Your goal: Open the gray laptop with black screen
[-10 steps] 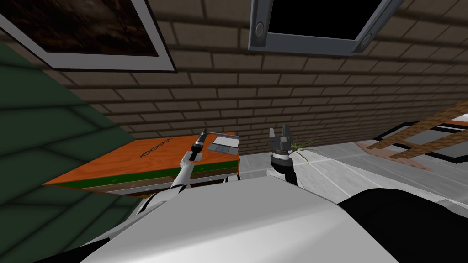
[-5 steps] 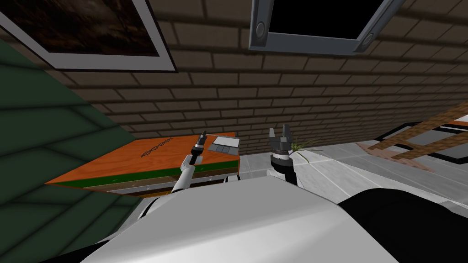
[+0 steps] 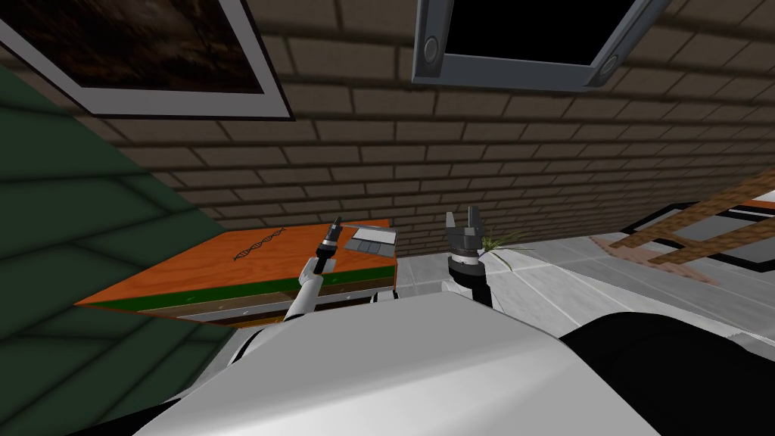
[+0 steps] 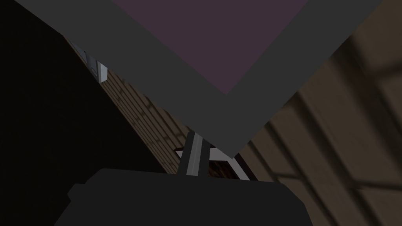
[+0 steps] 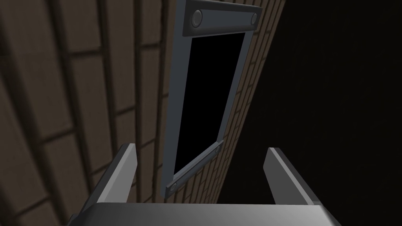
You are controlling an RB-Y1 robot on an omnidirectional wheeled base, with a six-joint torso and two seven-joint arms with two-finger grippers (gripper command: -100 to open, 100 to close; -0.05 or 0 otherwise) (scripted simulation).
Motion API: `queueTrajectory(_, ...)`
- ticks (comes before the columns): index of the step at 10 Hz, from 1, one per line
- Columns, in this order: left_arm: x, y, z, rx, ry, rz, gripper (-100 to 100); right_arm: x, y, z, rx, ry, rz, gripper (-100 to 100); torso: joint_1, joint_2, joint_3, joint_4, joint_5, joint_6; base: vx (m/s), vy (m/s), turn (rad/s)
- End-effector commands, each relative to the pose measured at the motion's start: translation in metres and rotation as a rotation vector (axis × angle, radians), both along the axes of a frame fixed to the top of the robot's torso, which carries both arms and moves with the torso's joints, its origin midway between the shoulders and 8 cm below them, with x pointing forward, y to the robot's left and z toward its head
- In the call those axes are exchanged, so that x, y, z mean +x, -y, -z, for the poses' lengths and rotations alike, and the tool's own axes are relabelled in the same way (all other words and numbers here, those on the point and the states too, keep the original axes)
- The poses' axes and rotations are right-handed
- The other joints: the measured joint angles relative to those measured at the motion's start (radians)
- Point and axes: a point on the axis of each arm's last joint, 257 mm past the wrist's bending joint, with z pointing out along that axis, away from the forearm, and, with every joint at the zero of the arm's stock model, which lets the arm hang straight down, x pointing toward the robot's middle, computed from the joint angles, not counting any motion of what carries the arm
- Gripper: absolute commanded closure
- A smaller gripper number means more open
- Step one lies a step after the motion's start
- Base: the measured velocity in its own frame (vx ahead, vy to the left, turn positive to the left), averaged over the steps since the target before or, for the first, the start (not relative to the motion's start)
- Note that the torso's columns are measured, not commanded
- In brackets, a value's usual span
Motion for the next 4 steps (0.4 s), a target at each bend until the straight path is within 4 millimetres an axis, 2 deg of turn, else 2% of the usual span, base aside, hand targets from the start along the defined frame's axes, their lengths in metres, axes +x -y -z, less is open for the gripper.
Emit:
queueTrajectory(1, 0.000, 0.000, 0.000, 0.000, 0.000, 0.000, 100, 0.000, 0.000, 0.000, 0.000, 0.000, 0.000, 0, 0.000, 0.000, 0.000, 0.000, 0.000, 0.000, 0.000, 0.000, 0.000)
queueTrajectory(3, 0.000, 0.000, 0.000, 0.000, 0.000, 0.000, 100, 0.000, 0.000, 0.000, 0.000, 0.000, 0.000, 0, 0.000, 0.000, 0.000, 0.000, 0.000, 0.000, 0.000, 0.000, 0.000)
queueTrajectory(4, -0.017, -0.018, 0.000, -0.037, 0.017, -0.017, 100, 0.000, 0.000, 0.000, 0.000, 0.000, 0.000, 0, 0.000, 0.000, 0.000, 0.000, 0.000, 0.000, 0.000, 0.000, -0.339)
